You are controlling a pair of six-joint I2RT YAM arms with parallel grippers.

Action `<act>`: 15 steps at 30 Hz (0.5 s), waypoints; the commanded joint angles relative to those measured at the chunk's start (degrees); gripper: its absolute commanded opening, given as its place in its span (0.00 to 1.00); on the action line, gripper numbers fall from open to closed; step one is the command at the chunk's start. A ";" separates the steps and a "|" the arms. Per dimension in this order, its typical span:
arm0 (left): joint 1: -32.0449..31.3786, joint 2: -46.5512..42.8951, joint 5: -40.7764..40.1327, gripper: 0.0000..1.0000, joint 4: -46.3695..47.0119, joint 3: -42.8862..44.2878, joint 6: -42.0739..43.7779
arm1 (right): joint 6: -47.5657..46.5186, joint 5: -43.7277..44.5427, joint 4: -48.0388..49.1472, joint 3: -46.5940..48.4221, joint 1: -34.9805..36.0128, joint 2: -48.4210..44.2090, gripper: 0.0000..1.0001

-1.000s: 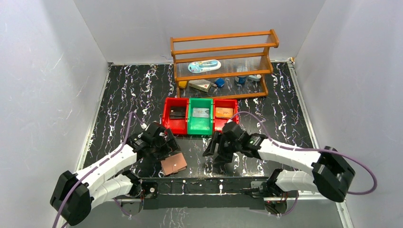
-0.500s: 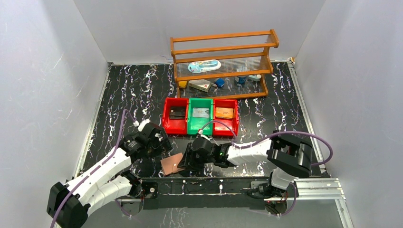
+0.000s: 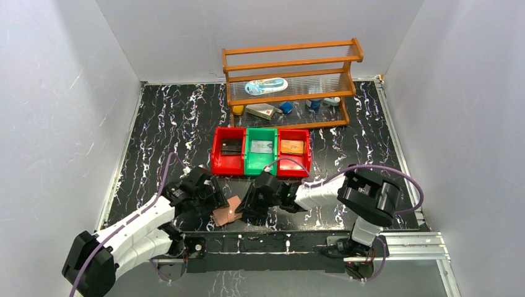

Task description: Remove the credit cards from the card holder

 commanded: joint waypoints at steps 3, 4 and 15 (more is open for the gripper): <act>-0.65 3.13 17.44 0.61 14.79 -3.03 -2.79 | -4.48 -1.24 -2.91 -0.01 -4.63 -3.81 0.45; -0.92 3.88 18.08 0.61 15.83 -2.53 -2.39 | -5.25 -0.62 -4.90 0.13 -5.33 -4.79 0.45; -6.64 10.04 23.57 0.57 19.00 3.97 2.16 | -13.56 12.53 -30.38 5.08 -10.21 -17.56 0.59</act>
